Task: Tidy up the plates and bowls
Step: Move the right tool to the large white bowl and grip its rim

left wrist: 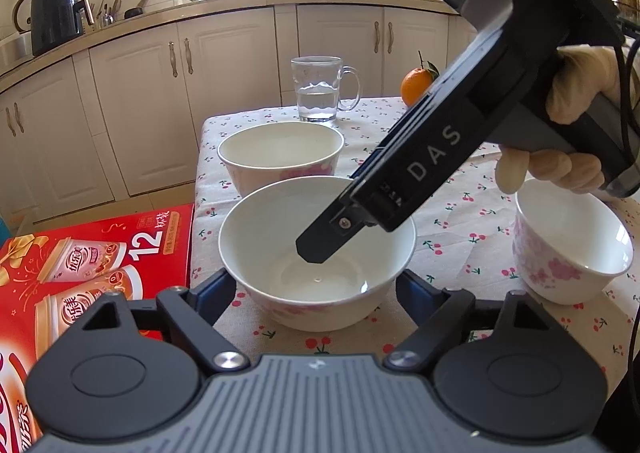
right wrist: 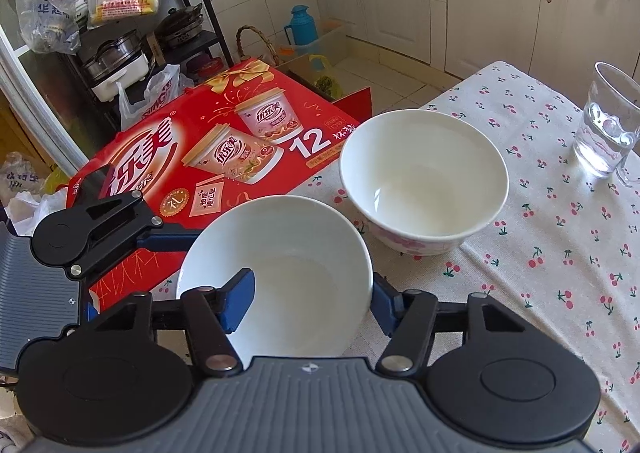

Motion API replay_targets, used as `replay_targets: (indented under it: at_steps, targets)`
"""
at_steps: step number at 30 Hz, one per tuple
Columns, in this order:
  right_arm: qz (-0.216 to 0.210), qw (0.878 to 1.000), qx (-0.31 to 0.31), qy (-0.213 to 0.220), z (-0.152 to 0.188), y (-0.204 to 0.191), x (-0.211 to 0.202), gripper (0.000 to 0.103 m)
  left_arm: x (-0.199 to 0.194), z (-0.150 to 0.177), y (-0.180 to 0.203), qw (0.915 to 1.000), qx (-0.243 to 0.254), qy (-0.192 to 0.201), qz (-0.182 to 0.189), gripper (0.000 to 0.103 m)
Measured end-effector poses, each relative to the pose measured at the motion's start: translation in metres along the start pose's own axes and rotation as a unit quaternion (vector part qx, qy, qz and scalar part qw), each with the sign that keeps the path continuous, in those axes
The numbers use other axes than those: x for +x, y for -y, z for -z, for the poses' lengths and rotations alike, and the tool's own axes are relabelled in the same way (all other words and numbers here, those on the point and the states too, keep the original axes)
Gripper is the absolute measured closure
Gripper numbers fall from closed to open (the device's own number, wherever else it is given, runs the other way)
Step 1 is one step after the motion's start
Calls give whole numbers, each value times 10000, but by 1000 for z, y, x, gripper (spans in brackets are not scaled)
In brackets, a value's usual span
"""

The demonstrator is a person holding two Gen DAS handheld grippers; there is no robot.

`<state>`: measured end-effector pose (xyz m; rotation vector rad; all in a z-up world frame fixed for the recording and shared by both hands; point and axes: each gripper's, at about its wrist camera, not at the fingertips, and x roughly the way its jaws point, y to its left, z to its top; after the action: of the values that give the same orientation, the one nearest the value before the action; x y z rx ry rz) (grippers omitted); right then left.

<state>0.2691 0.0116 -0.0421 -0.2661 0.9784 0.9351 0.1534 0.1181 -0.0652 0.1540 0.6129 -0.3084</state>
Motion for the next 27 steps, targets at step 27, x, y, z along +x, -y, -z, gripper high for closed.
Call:
replay_targets:
  at_steps: [27]
  targets:
    - [-170, 9994, -124, 271, 39, -31, -57, 36, -55, -4, 43, 9996, 277, -108, -1, 16]
